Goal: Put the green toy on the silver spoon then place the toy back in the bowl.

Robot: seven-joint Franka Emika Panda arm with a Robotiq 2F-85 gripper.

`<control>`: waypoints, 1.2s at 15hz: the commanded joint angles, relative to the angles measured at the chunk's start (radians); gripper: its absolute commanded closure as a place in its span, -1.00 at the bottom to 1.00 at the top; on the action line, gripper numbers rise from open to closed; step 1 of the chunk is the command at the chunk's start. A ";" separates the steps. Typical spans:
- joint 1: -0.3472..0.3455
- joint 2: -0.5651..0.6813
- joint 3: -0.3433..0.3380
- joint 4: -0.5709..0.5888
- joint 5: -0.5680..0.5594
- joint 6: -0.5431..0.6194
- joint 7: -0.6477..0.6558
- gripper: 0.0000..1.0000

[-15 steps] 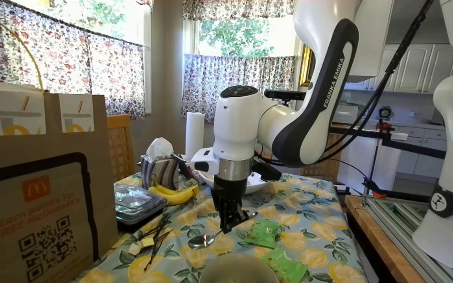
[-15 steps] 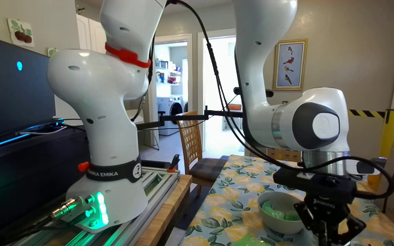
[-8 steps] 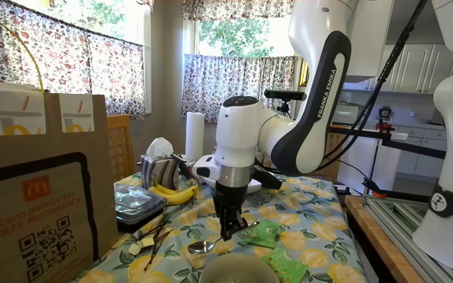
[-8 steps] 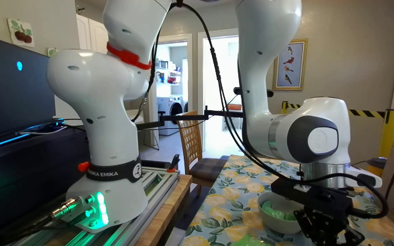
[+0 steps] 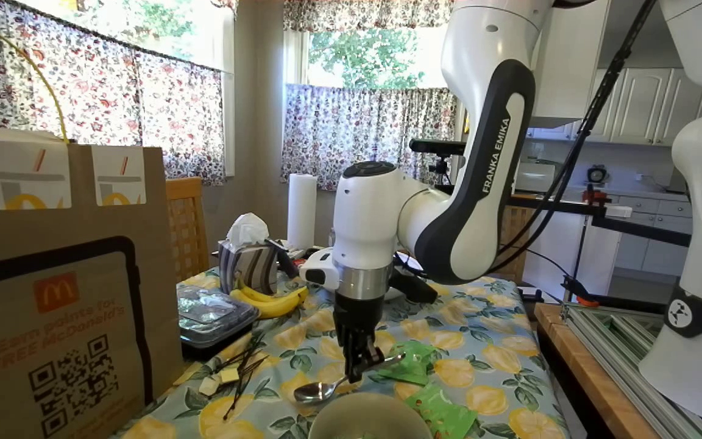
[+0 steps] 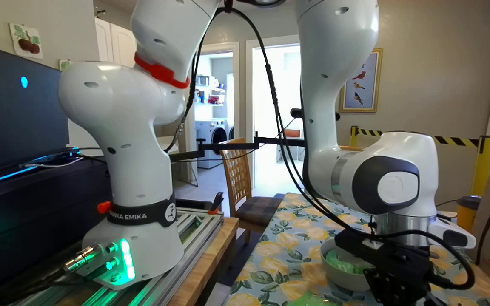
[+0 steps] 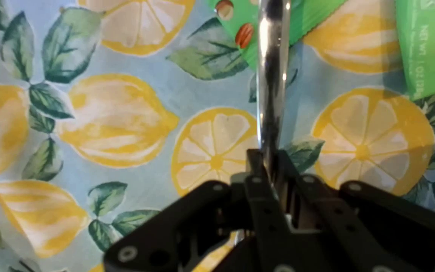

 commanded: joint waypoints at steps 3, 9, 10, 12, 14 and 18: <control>-0.011 0.037 0.008 0.037 0.070 -0.003 -0.069 0.15; -0.014 -0.032 0.027 -0.007 0.146 -0.041 -0.047 -0.73; 0.002 -0.061 0.016 -0.021 0.165 -0.075 -0.022 -0.87; 0.007 -0.123 0.024 -0.054 0.213 -0.123 0.012 -1.00; -0.011 -0.188 0.068 -0.082 0.293 -0.174 0.026 -1.00; 0.007 -0.296 0.104 -0.113 0.394 -0.267 0.077 -1.00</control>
